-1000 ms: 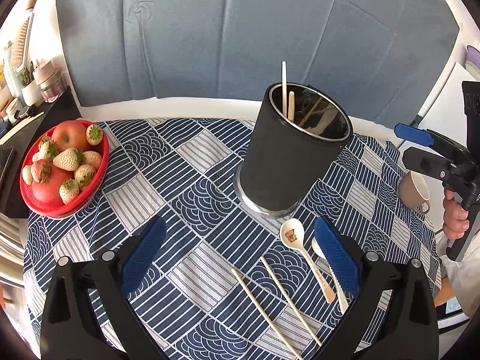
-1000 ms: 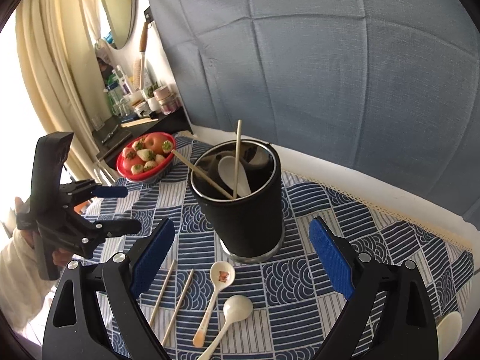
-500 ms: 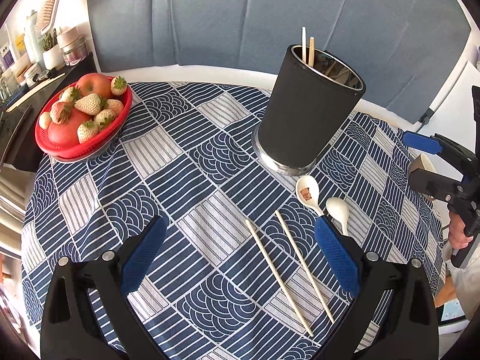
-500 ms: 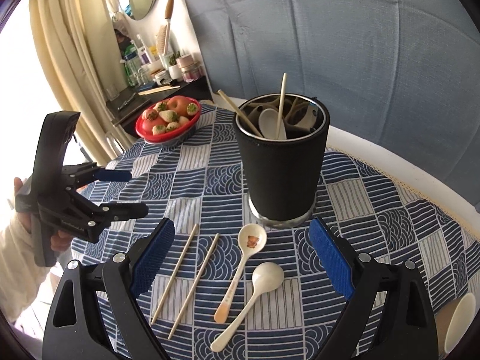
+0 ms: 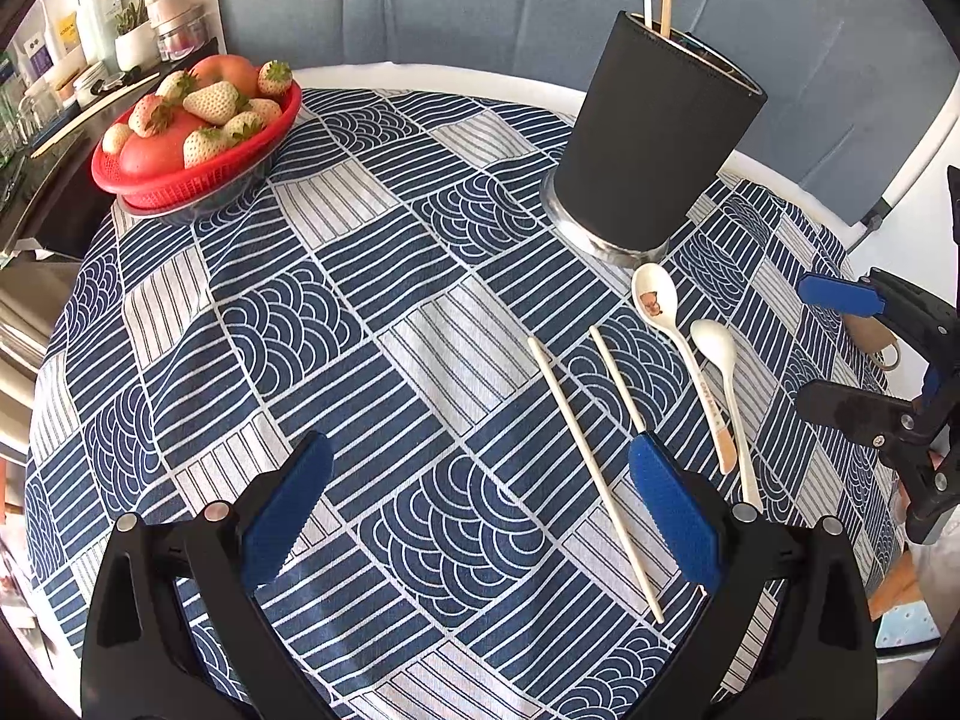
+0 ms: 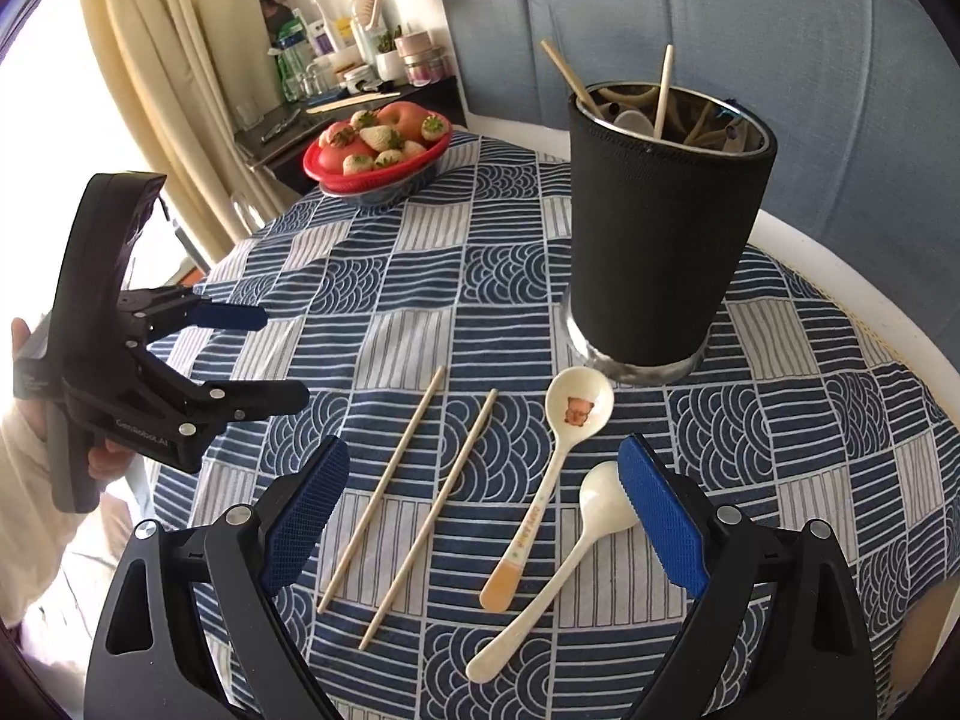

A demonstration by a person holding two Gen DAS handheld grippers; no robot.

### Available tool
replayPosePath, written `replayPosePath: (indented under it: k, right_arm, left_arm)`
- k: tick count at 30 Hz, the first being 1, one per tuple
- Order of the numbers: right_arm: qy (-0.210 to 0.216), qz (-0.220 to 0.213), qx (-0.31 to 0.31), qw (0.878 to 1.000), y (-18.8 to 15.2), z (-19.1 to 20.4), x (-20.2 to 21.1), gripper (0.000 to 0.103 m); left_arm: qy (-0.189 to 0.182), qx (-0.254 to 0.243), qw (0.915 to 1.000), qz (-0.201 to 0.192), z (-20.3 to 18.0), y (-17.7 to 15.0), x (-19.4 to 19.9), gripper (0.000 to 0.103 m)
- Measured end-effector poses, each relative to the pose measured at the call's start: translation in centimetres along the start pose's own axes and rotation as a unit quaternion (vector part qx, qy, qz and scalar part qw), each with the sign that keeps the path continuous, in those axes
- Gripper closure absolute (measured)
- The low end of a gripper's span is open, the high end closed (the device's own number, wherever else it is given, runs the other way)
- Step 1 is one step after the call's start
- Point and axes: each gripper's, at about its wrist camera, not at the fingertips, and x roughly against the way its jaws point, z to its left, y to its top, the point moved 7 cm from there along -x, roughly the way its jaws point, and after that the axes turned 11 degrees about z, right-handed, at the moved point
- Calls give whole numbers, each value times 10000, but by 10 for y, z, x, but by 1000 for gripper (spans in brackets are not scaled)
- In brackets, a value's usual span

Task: Organize utensils
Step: 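Move the right tool toward the wooden chopsticks while the left tool approaches them too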

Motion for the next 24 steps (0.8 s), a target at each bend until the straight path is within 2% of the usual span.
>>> replayPosePath:
  k: [7,13,16,24]
  right_arm:
    - [47,348,63,9994,-7,9,-28,18]
    - [19,690,124,9975,-10,15,-54,26]
    - [11,827,142,9965,-12,17,-64,32]
    - [-67,1315,219,9911,-20,23,-89,59]
  left_arm:
    - [41,131,9998,152,10,-19,-10,6]
    - [106,168,9995,254,16,-31,-16,6]
    - [64,240,9992,298,20,-35,-19,6]
    - [84,252,9990,368,20,-38,-25,6]
